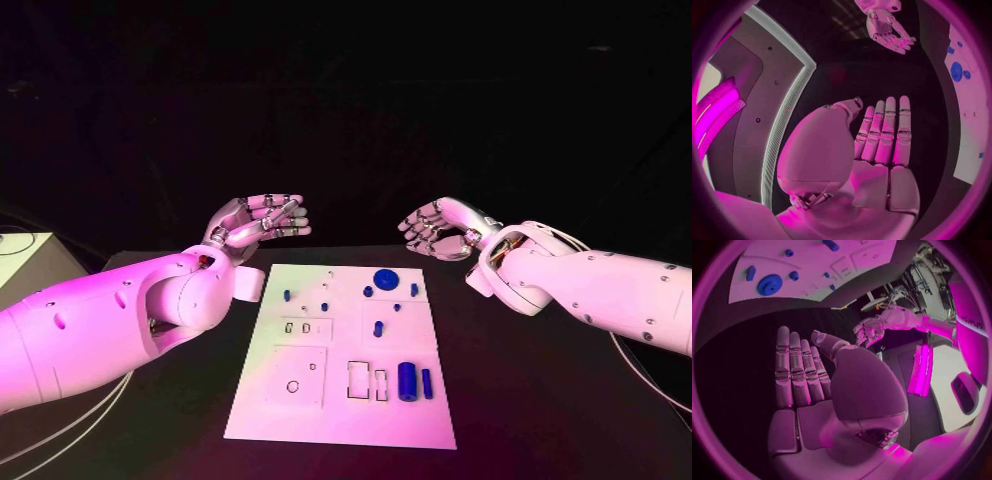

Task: Assemble the parts on the task board

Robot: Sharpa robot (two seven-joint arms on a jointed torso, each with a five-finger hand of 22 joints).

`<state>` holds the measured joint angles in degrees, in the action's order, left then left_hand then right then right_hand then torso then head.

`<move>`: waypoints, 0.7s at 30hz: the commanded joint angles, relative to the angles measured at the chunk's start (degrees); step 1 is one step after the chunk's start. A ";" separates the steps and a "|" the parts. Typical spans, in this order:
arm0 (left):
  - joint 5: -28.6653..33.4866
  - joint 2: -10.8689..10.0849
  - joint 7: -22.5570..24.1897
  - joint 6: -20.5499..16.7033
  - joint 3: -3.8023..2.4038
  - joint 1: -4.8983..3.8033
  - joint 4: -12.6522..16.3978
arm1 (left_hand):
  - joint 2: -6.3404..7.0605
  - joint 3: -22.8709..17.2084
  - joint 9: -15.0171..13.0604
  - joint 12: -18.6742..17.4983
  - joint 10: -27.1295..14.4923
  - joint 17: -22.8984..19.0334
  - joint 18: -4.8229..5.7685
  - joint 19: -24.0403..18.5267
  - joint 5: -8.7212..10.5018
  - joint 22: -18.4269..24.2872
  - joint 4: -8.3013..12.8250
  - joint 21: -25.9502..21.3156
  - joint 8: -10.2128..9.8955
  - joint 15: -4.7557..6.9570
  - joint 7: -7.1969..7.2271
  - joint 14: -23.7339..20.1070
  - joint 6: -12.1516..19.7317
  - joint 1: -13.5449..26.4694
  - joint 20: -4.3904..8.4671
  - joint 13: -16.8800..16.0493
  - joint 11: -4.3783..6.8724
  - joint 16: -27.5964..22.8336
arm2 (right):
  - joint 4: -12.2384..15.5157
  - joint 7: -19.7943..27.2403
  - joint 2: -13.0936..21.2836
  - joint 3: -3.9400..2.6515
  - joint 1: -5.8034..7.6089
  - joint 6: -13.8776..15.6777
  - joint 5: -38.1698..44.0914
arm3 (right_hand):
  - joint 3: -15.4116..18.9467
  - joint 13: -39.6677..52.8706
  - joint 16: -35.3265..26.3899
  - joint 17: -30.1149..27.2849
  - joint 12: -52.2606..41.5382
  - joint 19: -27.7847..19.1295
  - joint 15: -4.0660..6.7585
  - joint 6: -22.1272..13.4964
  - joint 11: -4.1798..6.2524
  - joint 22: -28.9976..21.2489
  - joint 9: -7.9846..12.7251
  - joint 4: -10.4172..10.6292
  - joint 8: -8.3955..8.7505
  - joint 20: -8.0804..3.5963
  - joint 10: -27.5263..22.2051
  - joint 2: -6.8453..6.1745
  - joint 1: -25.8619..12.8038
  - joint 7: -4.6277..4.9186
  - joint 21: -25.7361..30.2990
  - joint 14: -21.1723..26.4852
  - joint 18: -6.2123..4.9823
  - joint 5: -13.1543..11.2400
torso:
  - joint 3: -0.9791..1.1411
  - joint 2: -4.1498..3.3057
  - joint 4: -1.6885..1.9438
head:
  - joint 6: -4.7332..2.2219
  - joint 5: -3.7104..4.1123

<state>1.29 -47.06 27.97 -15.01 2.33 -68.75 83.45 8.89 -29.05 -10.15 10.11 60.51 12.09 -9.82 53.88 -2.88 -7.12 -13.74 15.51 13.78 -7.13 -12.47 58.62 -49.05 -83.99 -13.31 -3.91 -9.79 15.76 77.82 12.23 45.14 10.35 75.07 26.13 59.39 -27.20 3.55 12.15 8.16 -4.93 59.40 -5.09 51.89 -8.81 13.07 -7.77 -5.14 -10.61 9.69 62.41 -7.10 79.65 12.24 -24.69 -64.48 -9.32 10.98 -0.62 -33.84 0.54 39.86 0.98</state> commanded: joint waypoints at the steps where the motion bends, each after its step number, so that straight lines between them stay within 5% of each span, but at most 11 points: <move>1: -1.21 -1.52 -0.87 3.62 -0.10 -0.16 3.52 | 0.81 -1.00 0.09 -1.06 0.63 1.54 -0.69 1.70 -0.03 -0.45 0.45 1.22 -0.09 0.50 -1.11 2.02 -0.34 0.34 0.65 0.09 0.11 1.48 | 0.31 -6.07 -0.27 -0.05 0.41 -2.75 18.71 | -0.88 0.15 5.84 5.48 1.39 6.22 4.46 6.04 3.10 11.21 -0.17 -0.39 0.04 -3.88 8.16 -1.39 0.26 -2.16 -17.36 -15.73 -1.06 -0.77 | -0.63 -1.57 0.75 | -0.34 0.47; 3: -1.23 -2.55 -1.09 3.84 -0.13 -0.19 5.49 | 1.02 -1.35 0.19 -1.90 0.87 3.11 -0.69 3.14 -0.03 -1.07 1.14 2.62 -0.29 1.01 -1.07 3.63 -0.29 0.74 1.36 0.10 0.24 3.10 | 0.55 -7.66 -0.43 -0.06 0.57 -3.80 22.26 | -2.04 0.26 8.70 7.85 1.31 7.65 5.08 6.58 3.57 13.59 -0.31 -0.04 0.17 -4.13 8.97 -1.98 -0.25 -2.56 -20.44 -18.60 -1.07 -0.83 | -0.72 -2.10 1.02 | -0.53 0.58; 6: -1.24 -3.90 -1.40 3.77 -0.15 -0.23 7.97 | 1.24 -1.22 0.39 -2.98 0.88 5.73 -0.54 4.93 -0.01 -2.36 2.21 5.15 -0.69 1.59 -1.06 5.45 -0.10 1.33 2.27 0.07 0.31 6.53 | 0.93 -9.89 -0.73 -0.08 0.71 -5.53 26.34 | -4.32 0.29 14.62 12.86 1.41 13.66 5.43 6.76 3.92 30.35 -0.63 1.02 0.68 -4.57 9.50 -3.49 -1.52 -2.93 -33.58 -20.37 1.32 -0.89 | -0.89 -2.80 1.35 | -0.46 0.87; 11: -1.25 -5.93 -1.87 3.82 -0.25 -0.37 11.60 | 1.18 -1.32 0.69 -3.63 1.25 11.47 -0.19 2.93 -0.02 -4.82 3.79 8.94 -1.17 1.61 -0.99 1.34 -0.32 2.62 2.64 -0.05 0.35 14.56 | 1.61 -13.39 -1.46 -0.10 0.88 -8.16 32.01 | -6.79 0.28 21.80 18.96 1.37 16.10 5.17 6.19 3.85 40.69 -1.37 2.68 1.38 -4.72 8.56 -5.53 -2.69 -2.97 -41.24 -18.57 2.72 -1.75 | -1.29 -3.97 1.77 | -0.79 1.30; 13: -1.26 -6.51 -2.00 3.87 -0.30 -0.43 12.71 | 1.14 -1.49 0.76 -3.74 1.28 12.69 -0.20 2.51 -0.01 -5.57 4.10 10.11 -1.27 1.64 -0.98 0.62 -0.36 2.86 2.68 -0.06 0.44 16.60 | 1.81 -14.53 -1.77 -0.10 0.92 -9.02 33.67 | -7.21 0.27 24.99 20.90 1.40 19.02 5.06 6.09 3.86 48.46 -1.76 3.41 1.42 -4.66 8.24 -6.05 -3.13 -3.13 -46.68 -19.31 4.02 -1.96 | -1.41 -4.37 1.95 | -0.86 1.36; 18: -1.26 -7.44 -2.15 3.78 -0.48 -0.58 14.75 | 1.18 -1.68 0.91 -4.09 0.98 14.89 -0.21 1.82 -0.02 -7.38 4.68 12.96 -1.56 1.76 -0.97 -0.35 -0.28 3.34 2.82 -0.05 0.40 20.83 | 2.07 -16.68 -2.62 -0.11 0.98 -10.84 37.10 | -7.50 0.12 30.27 23.79 1.51 22.33 4.72 5.62 3.57 57.62 -2.49 4.62 1.52 -4.41 6.07 -7.28 -4.00 -3.11 -53.08 -19.43 5.55 -2.43 | -1.66 -5.31 2.37 | -0.84 1.51; 21: -1.26 -7.79 -2.20 3.80 -0.57 -0.64 15.47 | 1.21 -1.85 1.03 -4.53 -0.19 15.78 -0.12 0.86 -0.03 -8.43 5.28 14.50 -1.78 1.59 -1.05 -1.53 -0.03 3.29 2.80 0.04 0.18 22.77 | 2.27 -17.35 -3.03 -0.11 0.98 -11.46 38.30 | -7.48 0.16 31.60 24.49 1.45 22.73 4.62 5.28 3.44 58.96 -2.65 4.88 1.66 -4.28 5.46 -7.54 -4.04 -3.06 -54.03 -19.29 5.75 -2.58 | -1.77 -6.00 2.65 | -0.94 1.87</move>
<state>0.33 -54.76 25.91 -12.42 1.85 -69.27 98.43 10.11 -30.99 -9.20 5.91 60.73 27.67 -9.73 55.03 -2.88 -15.34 -8.77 29.70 12.16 -5.46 -12.47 57.39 -49.04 -81.39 -10.47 -3.92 -9.61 38.12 79.91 -2.10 42.30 10.27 76.02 18.02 92.43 -34.63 3.74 43.38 32.45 -3.71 81.70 -0.08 57.63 -5.30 71.63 -10.34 -0.53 -9.17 5.44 68.23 -14.20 75.57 9.10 -78.45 -83.73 -4.31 8.64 -2.19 -38.88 2.79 38.98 2.61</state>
